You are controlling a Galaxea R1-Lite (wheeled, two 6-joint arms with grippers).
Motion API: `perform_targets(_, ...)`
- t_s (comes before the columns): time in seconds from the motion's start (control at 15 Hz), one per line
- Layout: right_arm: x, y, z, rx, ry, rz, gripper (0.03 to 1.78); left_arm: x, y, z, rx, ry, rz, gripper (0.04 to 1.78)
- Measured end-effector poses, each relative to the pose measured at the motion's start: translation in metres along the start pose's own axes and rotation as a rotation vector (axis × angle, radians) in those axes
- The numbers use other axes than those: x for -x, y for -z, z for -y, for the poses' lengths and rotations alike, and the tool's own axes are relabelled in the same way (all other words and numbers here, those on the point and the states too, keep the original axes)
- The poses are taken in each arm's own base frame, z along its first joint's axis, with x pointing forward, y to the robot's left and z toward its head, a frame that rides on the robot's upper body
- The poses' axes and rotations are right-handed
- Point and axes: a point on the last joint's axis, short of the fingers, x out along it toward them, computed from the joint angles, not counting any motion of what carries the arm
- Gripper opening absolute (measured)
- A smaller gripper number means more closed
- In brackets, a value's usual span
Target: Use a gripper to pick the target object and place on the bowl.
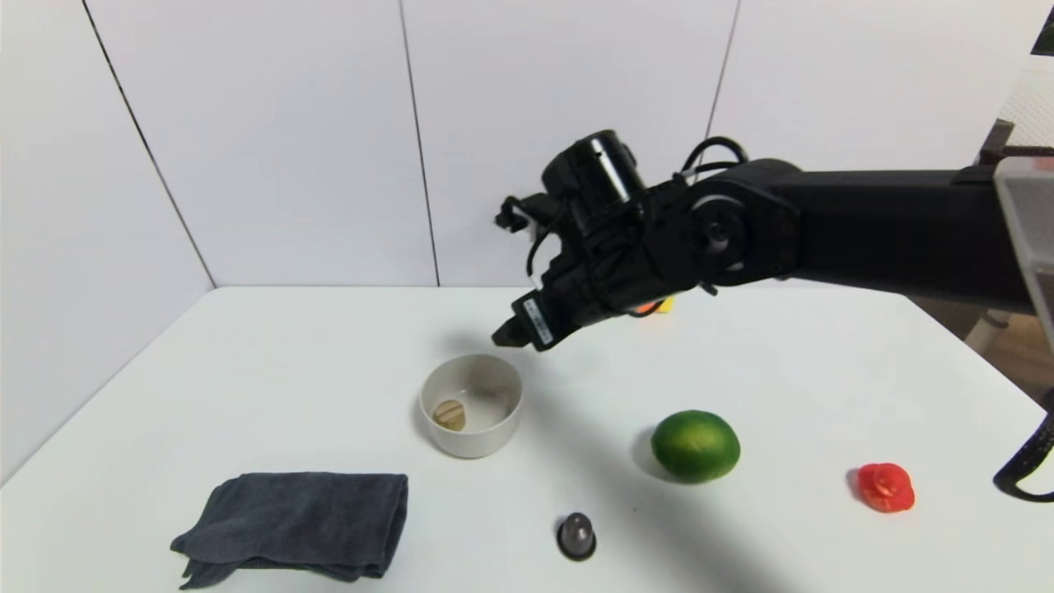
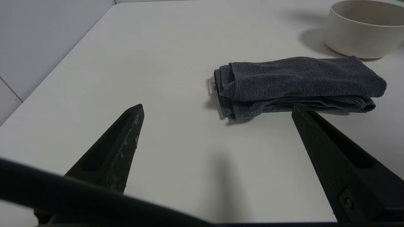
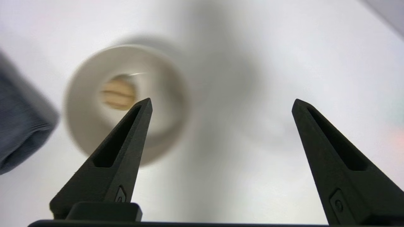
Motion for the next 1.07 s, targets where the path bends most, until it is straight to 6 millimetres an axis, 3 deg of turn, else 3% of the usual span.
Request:
perform_targets(0.27,0.04,0.014,0.083,-0.139,0.166,0.007,1.61,0.0,0.0,0.0,0.0,0.0,0.0,1.69)
perform_targets(0.53,0.11,0.054,0.145,-0.285,0.336,-0.014,1.65,0.0,0.0,0.0,0.0,0.0,0.0,1.69)
perform_targets(0.67,0.148,0.076,0.153,-0.338,0.395,-0.013,1.66,0.0,0.0,0.0,0.0,0.0,0.0,1.69)
perform_targets(0.8,0.189,0.101,0.148,-0.384,0.453,-0.008,1.67,0.0,0.0,0.0,0.0,0.0,0.0,1.69)
perform_targets(1.07,0.253,0.153,0.107,-0.425,0.544,0.04,1.69,0.0,0.0,0.0,0.0,0.0,0.0,1.69)
